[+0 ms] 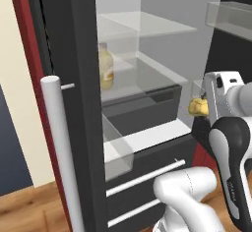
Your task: Pick potato from the fridge and place it on the plate on the counter.
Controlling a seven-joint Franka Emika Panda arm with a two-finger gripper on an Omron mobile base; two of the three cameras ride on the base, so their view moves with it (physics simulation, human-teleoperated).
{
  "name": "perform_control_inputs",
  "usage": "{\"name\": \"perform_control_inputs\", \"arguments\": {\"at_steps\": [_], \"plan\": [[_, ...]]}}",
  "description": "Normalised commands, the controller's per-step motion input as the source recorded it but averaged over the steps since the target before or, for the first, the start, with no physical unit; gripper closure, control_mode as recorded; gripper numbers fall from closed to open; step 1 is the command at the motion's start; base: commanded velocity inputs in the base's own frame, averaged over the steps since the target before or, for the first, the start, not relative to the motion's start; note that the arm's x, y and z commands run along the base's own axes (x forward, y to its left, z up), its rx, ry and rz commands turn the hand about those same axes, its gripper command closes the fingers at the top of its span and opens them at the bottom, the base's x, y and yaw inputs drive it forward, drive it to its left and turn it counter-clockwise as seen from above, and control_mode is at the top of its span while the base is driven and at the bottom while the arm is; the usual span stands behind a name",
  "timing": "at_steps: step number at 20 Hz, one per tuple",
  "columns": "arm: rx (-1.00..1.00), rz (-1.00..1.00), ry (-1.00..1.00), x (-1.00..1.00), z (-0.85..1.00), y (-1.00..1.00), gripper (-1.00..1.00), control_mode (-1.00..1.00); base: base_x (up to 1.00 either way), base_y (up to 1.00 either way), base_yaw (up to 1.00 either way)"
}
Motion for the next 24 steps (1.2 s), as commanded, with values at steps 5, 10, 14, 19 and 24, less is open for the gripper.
{"name": "perform_control_inputs", "arguments": {"at_steps": [5,10,14,19,24], "plan": [[0.0,0.0,0.0,0.0,0.0,0.0,1.0,1.0,-0.36,0.32,-0.31],[0.0,0.0,0.0,0.0,0.0,0.0,1.0,1.0,-0.02,0.6,-0.32],[0.0,0.0,0.0,0.0,0.0,0.0,1.0,1.0,0.0,0.68,-0.33],[0.0,0.0,0.0,0.0,0.0,0.0,1.0,1.0,0.0,0.34,-0.28],[0.0,0.0,0.0,0.0,0.0,0.0,1.0,1.0,-0.02,0.03,-0.22]]}}
